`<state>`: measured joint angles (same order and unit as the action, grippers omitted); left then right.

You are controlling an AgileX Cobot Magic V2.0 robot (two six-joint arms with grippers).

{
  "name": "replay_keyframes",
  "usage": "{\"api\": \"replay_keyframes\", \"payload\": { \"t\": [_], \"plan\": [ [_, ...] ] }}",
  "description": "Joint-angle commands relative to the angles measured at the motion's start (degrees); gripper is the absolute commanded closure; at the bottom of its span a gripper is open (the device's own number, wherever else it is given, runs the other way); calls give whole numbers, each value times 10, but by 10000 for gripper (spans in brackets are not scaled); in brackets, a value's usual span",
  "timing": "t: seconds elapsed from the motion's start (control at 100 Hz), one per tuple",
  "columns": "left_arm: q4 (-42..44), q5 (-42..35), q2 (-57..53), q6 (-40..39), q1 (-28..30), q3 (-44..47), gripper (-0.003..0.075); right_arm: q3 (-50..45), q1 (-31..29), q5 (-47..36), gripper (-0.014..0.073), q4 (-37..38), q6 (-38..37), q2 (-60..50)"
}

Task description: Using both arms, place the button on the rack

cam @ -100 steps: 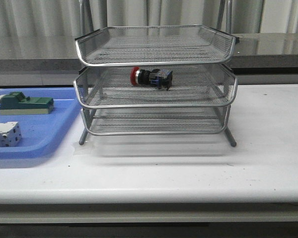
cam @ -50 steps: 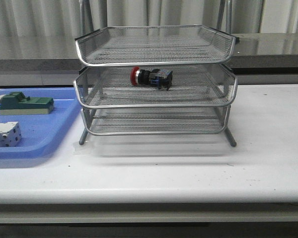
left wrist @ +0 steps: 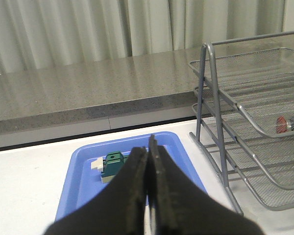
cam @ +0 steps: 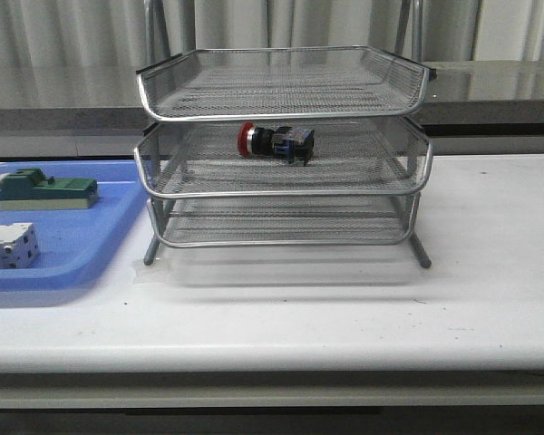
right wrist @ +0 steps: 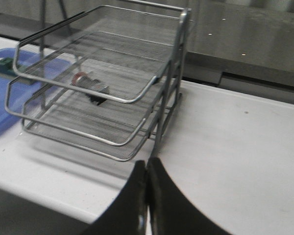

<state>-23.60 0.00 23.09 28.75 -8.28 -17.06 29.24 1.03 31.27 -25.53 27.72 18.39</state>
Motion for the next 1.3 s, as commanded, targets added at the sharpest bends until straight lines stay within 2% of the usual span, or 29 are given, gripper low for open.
{"api": "replay_keyframes", "payload": {
  "t": [0.0, 0.15, 0.25, 0.62, 0.84, 1.29],
  "plan": [
    [-5, -41, 4, -6, 2, -17, 740, -16, -3, -80, 654, 58, -95, -14],
    [-5, -41, 4, -6, 2, -17, 740, -81, -3, -126, 654, 164, -248, -59],
    [-5, -41, 4, -6, 2, -17, 740, -125, -3, -156, 654, 203, -290, -90],
    [-5, -41, 4, -6, 2, -17, 740, -245, -3, -222, 654, 248, -290, -202],
    [-5, -41, 4, -6, 2, -17, 740, -298, -3, -279, 654, 247, -291, -202],
    [-5, -41, 4, -6, 2, -17, 740, -300, -3, -279, 654, 247, -291, -202]
  ]
}}
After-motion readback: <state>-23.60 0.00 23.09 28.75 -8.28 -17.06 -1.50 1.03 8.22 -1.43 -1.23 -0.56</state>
